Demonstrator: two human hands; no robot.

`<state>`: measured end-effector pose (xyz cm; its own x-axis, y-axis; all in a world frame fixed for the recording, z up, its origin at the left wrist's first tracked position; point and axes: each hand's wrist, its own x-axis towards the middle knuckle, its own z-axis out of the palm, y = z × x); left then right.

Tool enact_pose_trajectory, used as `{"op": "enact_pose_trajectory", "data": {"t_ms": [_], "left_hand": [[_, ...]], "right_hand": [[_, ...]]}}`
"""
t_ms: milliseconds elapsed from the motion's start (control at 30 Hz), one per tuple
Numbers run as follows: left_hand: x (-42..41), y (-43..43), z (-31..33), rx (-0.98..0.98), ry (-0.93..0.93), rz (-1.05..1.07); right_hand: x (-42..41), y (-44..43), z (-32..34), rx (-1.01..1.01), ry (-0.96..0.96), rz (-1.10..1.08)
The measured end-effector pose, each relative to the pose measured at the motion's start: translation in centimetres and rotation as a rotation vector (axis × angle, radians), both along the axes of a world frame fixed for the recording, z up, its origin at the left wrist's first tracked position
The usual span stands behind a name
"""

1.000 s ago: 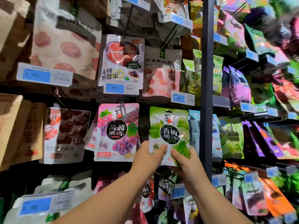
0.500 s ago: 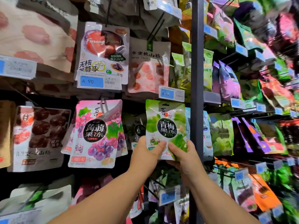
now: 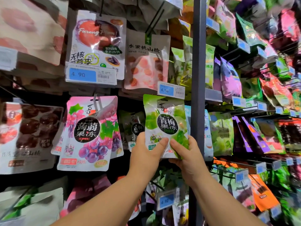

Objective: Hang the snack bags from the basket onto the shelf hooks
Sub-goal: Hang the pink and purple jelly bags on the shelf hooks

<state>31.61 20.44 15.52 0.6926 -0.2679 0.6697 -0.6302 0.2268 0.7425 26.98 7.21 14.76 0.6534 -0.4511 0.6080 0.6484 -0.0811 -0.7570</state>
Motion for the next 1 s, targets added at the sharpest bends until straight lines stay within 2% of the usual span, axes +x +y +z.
{"op": "enact_pose_trajectory", "data": {"t_ms": [667, 1000], "left_hand": [[4.2, -1.2, -0.8, 0.118, 0.176, 0.120], [4.0, -1.3, -2.7, 0.079, 0.247, 0.130]], "right_hand": [[4.7, -1.0, -0.7, -0.004, 0.160, 0.003], [4.3, -1.6, -2.1, -0.062, 0.266, -0.053]]}}
